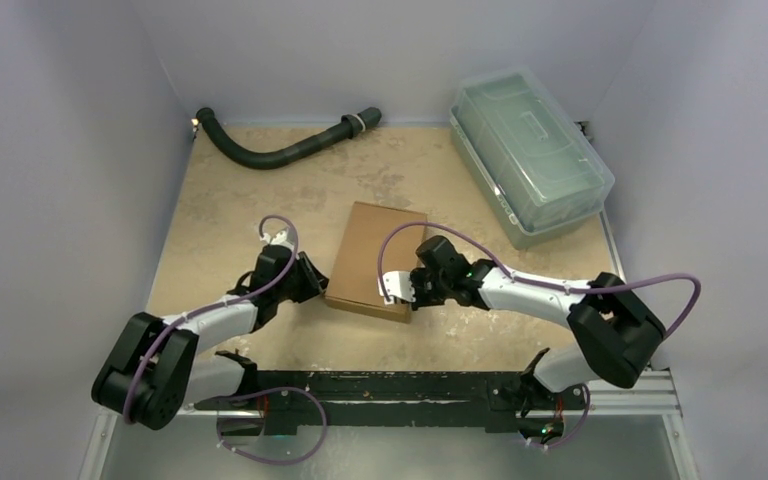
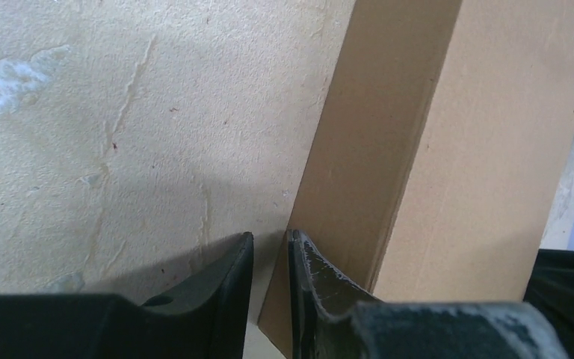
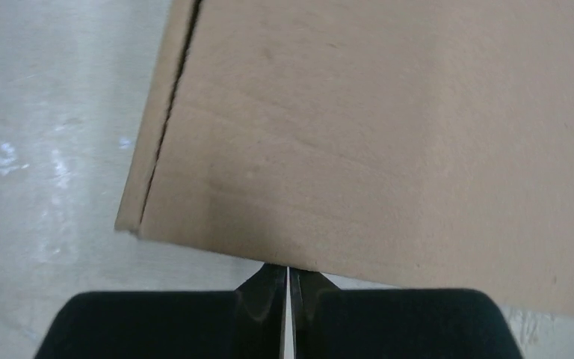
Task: Fold the paper box
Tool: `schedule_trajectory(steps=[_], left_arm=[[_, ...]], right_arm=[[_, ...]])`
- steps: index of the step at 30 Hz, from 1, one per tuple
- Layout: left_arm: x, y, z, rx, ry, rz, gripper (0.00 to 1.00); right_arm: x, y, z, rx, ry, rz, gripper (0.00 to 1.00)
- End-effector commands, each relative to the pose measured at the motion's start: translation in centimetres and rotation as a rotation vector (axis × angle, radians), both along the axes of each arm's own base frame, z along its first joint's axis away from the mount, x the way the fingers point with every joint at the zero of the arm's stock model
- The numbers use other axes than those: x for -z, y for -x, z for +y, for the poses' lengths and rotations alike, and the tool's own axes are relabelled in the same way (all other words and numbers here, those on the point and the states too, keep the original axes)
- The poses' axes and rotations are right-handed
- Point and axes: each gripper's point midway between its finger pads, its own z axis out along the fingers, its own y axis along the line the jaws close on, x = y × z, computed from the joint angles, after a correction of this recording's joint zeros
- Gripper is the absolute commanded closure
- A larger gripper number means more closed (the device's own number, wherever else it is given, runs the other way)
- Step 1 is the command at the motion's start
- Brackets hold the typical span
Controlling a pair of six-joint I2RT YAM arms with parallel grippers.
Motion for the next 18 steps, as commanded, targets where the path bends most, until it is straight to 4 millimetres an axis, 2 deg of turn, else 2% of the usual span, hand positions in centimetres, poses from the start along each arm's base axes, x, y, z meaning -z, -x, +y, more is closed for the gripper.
schedule_trajectory(steps=[1, 4, 7, 9, 10, 11, 12, 14, 16, 18], left_arm=[[-3.3, -1.0, -1.4, 0.017, 0.044, -0.084, 0.76], [-6.0, -2.3, 0.5, -0.066, -0.024, -0.151, 0.73], [-9.7, -3.2, 3.0, -0.157, -0.087, -0.228, 0.7], [-14.6, -4.1, 4.3, -0.197, -0.102, -0.335, 0.62], [-16.2, -4.1, 4.6, -0.19, -0.116, -0.371, 0.58], [-18.9, -4.3, 4.4, -0.165, -0.117, -0.429, 0.53], [-20.8, -4.1, 3.8, -0.113, -0.116, -0.475, 0.47], [-23.1, -3.4, 1.8, 0.037, -0.086, -0.533, 0.39], [-23.4, -2.0, -0.9, 0.227, -0.035, -0.535, 0.37], [-22.1, -0.3, -3.4, 0.385, 0.051, -0.489, 0.4]], right_arm=[[-4.4, -4.7, 2.5, 0.158, -0.188, -0.11, 0.94], [-5.7, -5.7, 0.3, 0.195, -0.183, -0.073, 0.91], [-8.0, -5.4, -1.7, 0.151, -0.188, -0.049, 0.88], [-9.3, -5.2, -3.0, 0.144, -0.196, -0.048, 0.86], [-10.0, -5.0, -3.3, 0.136, -0.211, -0.047, 0.85], [-10.6, -4.7, -3.6, 0.123, -0.229, -0.04, 0.83], [-11.4, -4.5, -3.8, 0.12, -0.253, -0.032, 0.82], [-13.1, -4.0, -4.0, 0.11, -0.308, -0.002, 0.8], [-14.7, -3.2, -4.1, 0.088, -0.366, 0.041, 0.77], [-16.0, -2.8, -4.6, 0.079, -0.401, 0.054, 0.76]])
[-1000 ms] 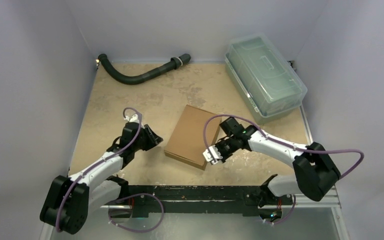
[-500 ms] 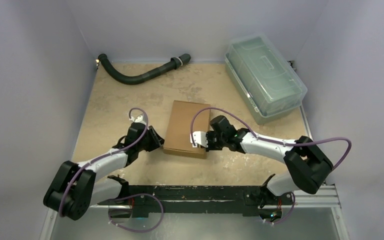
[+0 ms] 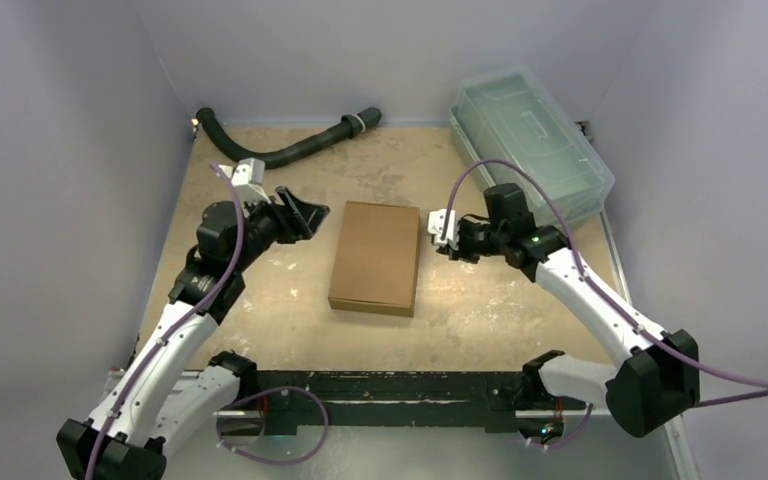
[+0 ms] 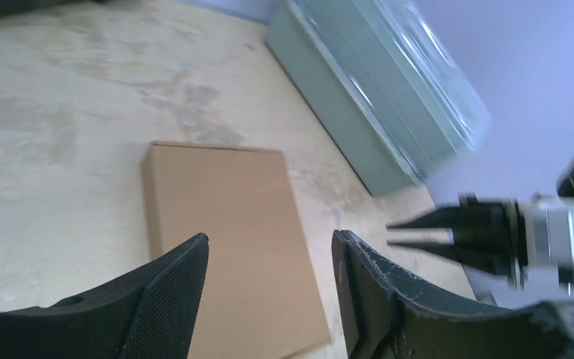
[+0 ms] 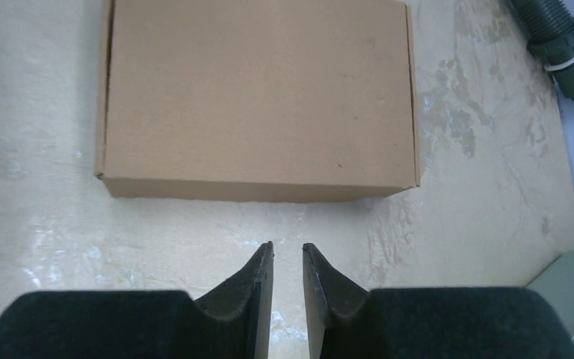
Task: Fold the paper box
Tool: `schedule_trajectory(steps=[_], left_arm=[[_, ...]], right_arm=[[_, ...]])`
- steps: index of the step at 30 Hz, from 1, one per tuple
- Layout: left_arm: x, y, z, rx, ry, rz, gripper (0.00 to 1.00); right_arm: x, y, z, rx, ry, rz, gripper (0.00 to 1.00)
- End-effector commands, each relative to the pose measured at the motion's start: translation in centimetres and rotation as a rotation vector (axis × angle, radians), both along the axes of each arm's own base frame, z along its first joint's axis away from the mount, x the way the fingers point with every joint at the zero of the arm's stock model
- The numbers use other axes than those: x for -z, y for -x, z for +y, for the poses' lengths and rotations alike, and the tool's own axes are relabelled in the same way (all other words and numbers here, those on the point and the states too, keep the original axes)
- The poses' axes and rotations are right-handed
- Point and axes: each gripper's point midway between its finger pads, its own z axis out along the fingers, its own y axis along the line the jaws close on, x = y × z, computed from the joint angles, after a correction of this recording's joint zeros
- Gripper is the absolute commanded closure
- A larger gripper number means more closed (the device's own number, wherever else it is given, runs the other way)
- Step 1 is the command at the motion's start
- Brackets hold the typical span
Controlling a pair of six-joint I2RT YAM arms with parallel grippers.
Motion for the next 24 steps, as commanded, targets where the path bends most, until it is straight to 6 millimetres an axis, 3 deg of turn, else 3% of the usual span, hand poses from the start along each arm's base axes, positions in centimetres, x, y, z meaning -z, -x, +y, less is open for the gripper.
schedule_trajectory(steps=[1, 3, 6, 11, 13, 16, 19, 21, 23, 24], left_arm=[[3.3, 4.5, -5.5, 0.423, -0.011, 0.097, 0.42], [4.5, 6.4, -7.5, 0.497, 0.028, 0.15, 0.46], [6.4, 9.5, -10.2, 0.532, -0.058, 0.204, 0.5], [11.6, 14.0, -12.8, 0.575, -0.168, 0.302, 0.85], [14.1, 15.3, -13.8, 0.603, -0.193, 0.333, 0.92], [17.7, 16.1, -15.1, 0.613, -0.254, 0.38, 0.94], [19.9, 14.7, -15.7, 0.567, -0.318, 0.37, 0.93], [20.6, 12.7, -16.3, 0.511, -0.358, 0.333, 0.92], [20.2, 8.8, -15.8, 0.373, -0.373, 0.274, 0.9], [19.4, 6.0, -15.0, 0.273, -0.35, 0.236, 0.83]], right_arm=[[-3.4, 2.7, 0.1, -0.11, -0.123, 0.074, 0.75], [-4.1, 2.8, -0.6, -0.105, -0.134, 0.067, 0.75], [-4.8, 2.8, -1.6, -0.102, -0.152, 0.063, 0.74], [-5.1, 2.5, -2.8, -0.075, -0.167, 0.064, 0.74], [-5.1, 2.5, -3.0, -0.069, -0.174, 0.067, 0.74], [-5.1, 2.4, -3.3, -0.06, -0.183, 0.073, 0.74], [-5.1, 2.2, -3.5, -0.052, -0.191, 0.075, 0.73], [-5.1, 2.3, -3.7, -0.05, -0.197, 0.079, 0.73], [-5.2, 2.3, -3.9, -0.047, -0.203, 0.077, 0.73], [-5.2, 2.2, -4.0, -0.044, -0.206, 0.076, 0.73]])
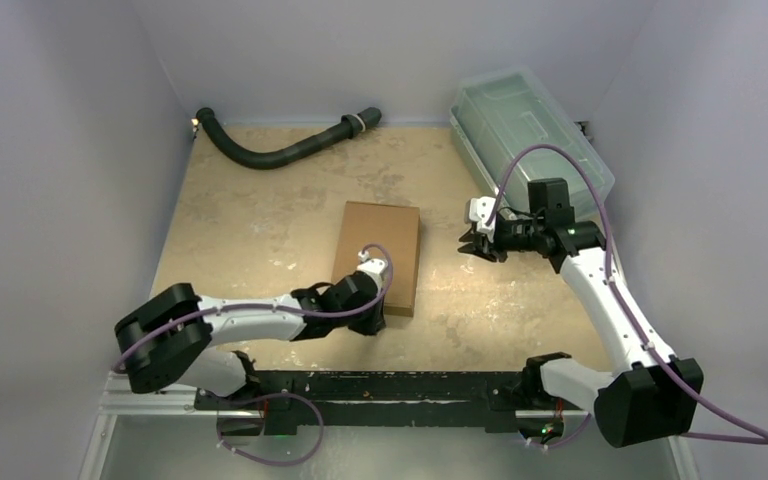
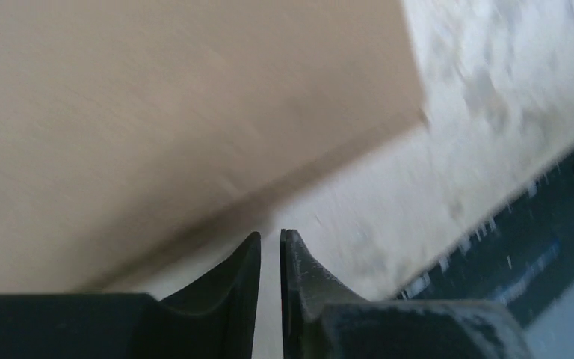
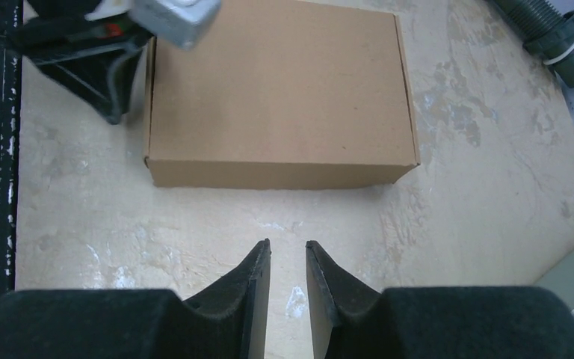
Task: Fold the paper box
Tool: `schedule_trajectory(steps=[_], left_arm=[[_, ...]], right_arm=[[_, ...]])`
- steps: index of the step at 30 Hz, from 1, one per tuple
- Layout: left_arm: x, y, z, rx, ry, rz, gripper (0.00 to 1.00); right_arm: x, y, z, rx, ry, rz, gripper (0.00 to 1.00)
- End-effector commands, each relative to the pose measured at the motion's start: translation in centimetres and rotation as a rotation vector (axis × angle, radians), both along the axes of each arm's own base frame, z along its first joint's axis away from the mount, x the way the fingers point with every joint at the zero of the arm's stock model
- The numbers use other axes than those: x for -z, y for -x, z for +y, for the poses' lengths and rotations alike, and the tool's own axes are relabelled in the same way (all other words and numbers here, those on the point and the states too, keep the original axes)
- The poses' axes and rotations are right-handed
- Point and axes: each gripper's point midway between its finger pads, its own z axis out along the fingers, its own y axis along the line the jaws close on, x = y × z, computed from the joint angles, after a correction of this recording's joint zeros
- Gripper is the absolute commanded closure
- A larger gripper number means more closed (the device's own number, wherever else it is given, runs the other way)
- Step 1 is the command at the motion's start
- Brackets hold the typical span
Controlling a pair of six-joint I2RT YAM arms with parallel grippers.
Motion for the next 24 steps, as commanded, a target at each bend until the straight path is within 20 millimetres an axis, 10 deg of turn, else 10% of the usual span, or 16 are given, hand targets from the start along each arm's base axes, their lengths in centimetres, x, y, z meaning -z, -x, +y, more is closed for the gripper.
schedule_trajectory(steps=[1, 5, 11, 16, 20, 24], left_arm=[[-4.9, -11.5, 0.0, -0.321, 0.125, -0.292, 0.8], [-9.0, -19.9, 0.4, -0.442, 0.412, -0.281, 0.74], [-15.4, -19.9, -4.9, -0.099, 0.56, -0.229, 0.73], [-20.5, -17.5, 0.5, -0.121, 0.441, -0.366, 0.6], [-27.3, -15.0, 6.5, -0.23, 0.421, -0.557, 0.06], [-32.9, -11.9, 11.6, -0.358, 0.437, -0.711, 0.01]], right_arm=[[-1.7, 0.4, -0.1, -0.015, -0.043, -0.026, 0.73], [-2.9, 0.1, -1.1, 0.03, -0.067, -0.048, 0.73], [-4.1, 0.0, -2.9, 0.219, -0.063, -0.095, 0.71], [-8.8, -0.2, -4.8, 0.405, -0.107, -0.197, 0.43], [-14.1, -0.8, -5.6, 0.548, -0.214, -0.222, 0.02], [-19.3, -1.5, -6.2, 0.716, -0.404, -0.134, 0.01]])
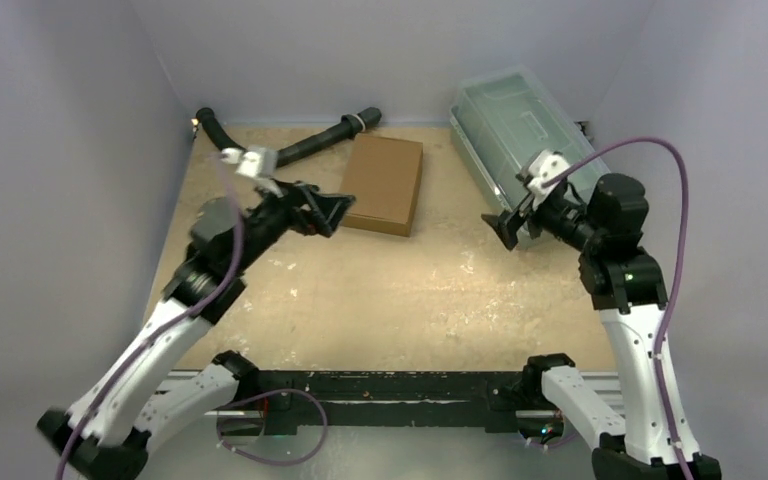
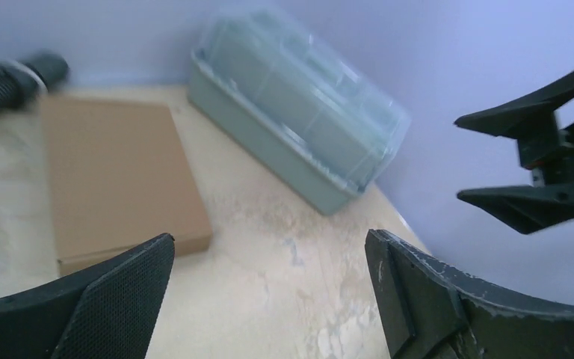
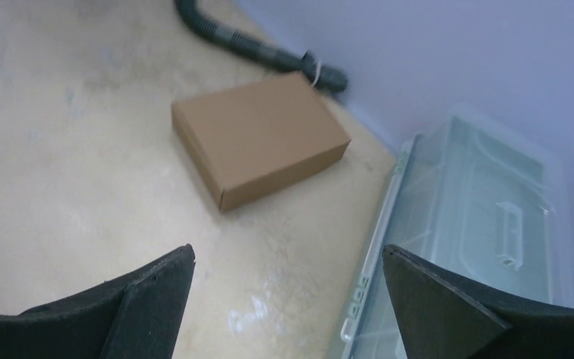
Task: Fold the paper box
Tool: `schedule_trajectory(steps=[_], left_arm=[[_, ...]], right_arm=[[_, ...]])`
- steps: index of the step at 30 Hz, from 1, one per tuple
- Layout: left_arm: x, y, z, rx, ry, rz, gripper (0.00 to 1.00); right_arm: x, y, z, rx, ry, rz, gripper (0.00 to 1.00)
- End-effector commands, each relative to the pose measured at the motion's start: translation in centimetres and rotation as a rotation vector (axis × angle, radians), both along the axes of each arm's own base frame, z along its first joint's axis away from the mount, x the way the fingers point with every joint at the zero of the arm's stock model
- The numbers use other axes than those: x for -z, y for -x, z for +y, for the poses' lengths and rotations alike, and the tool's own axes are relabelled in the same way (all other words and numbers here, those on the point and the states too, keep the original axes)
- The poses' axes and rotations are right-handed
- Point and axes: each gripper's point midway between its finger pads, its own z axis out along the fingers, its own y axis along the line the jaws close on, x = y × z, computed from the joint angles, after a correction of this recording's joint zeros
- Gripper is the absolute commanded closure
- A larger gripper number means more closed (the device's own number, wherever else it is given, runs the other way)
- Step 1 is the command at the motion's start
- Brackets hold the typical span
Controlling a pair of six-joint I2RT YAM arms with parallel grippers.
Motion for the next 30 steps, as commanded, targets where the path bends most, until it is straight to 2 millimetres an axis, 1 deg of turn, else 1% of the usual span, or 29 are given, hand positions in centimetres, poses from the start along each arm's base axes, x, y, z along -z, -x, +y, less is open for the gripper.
schedule_trajectory(steps=[1, 2, 3, 6, 7, 9, 14, 18, 24, 30], left_arm=[[-3.4, 2.4, 5.8, -0.189, -0.061, -0.068, 0.01], [-4.0, 2.8, 6.6, -0.211, -0.071, -0.072, 0.01], [-4.3, 3.2, 7.2, -0.226, -0.086, -0.068, 0.01], [-4.7, 4.0, 8.4, -0.256, -0.115, -0.06, 0.01], [-4.9, 4.2, 8.5, -0.258, -0.115, -0.061, 0.01], [-5.1, 4.6, 8.6, -0.255, -0.108, -0.059, 0.01], [-5.7, 5.3, 8.7, -0.24, -0.098, -0.063, 0.01], [-5.8, 5.5, 8.8, -0.236, -0.096, -0.062, 0.01], [-5.5, 5.6, 8.6, -0.228, -0.09, -0.053, 0.01], [-5.4, 5.8, 8.2, -0.205, -0.081, -0.049, 0.01]], right_arm=[[-7.8, -1.4, -1.6, 0.26, -0.331, 0.018, 0.01], [-9.2, -1.3, -2.1, 0.311, -0.389, 0.014, 0.01], [-10.4, -0.9, -2.5, 0.335, -0.408, -0.004, 0.01], [-14.3, 1.0, -3.5, 0.368, -0.436, -0.089, 0.01], [-15.1, 1.6, -3.7, 0.369, -0.437, -0.11, 0.01], [-16.1, 2.5, -4.1, 0.374, -0.434, -0.139, 0.01], [-17.0, 3.9, -4.3, 0.364, -0.454, -0.162, 0.01], [-17.2, 4.3, -4.4, 0.361, -0.456, -0.175, 0.01], [-16.6, 4.4, -4.2, 0.354, -0.447, -0.167, 0.01], [-15.4, 4.3, -4.1, 0.343, -0.428, -0.149, 0.01]])
